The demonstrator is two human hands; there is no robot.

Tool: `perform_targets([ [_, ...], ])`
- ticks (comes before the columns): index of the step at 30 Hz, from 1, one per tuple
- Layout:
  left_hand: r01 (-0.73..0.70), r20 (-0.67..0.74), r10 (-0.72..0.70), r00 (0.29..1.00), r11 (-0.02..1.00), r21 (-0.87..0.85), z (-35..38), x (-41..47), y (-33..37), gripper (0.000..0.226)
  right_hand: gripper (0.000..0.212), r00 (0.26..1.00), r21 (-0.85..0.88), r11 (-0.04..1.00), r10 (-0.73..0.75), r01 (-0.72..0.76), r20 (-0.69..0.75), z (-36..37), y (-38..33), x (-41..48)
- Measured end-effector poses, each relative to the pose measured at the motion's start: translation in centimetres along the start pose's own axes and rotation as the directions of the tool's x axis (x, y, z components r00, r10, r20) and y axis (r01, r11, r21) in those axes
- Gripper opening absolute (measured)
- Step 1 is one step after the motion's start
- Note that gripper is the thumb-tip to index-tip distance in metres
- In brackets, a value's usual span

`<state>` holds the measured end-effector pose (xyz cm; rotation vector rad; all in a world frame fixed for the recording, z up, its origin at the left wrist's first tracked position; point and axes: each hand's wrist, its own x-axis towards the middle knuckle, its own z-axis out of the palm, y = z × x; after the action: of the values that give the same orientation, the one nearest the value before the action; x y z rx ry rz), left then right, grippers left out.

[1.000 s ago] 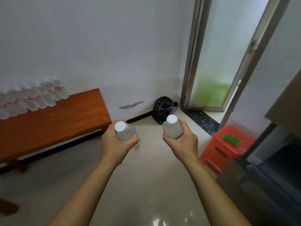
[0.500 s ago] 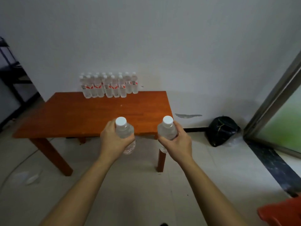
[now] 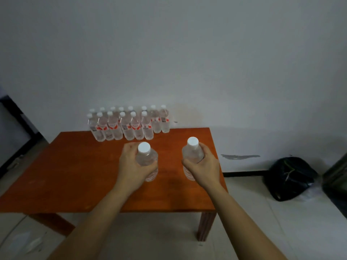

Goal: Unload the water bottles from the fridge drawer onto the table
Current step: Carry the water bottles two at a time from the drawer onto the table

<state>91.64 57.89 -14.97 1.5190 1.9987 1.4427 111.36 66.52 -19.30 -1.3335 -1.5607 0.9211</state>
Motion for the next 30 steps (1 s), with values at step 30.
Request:
perform_targets([
  [30,-0.307,0.52,0.134,0.844,0.914,0.263,14.2,39.7,-24.7,0.054,0.069,0.983,-0.517,0.844,0.182,-0.141,0.029,20.6,8.0,30.1],
])
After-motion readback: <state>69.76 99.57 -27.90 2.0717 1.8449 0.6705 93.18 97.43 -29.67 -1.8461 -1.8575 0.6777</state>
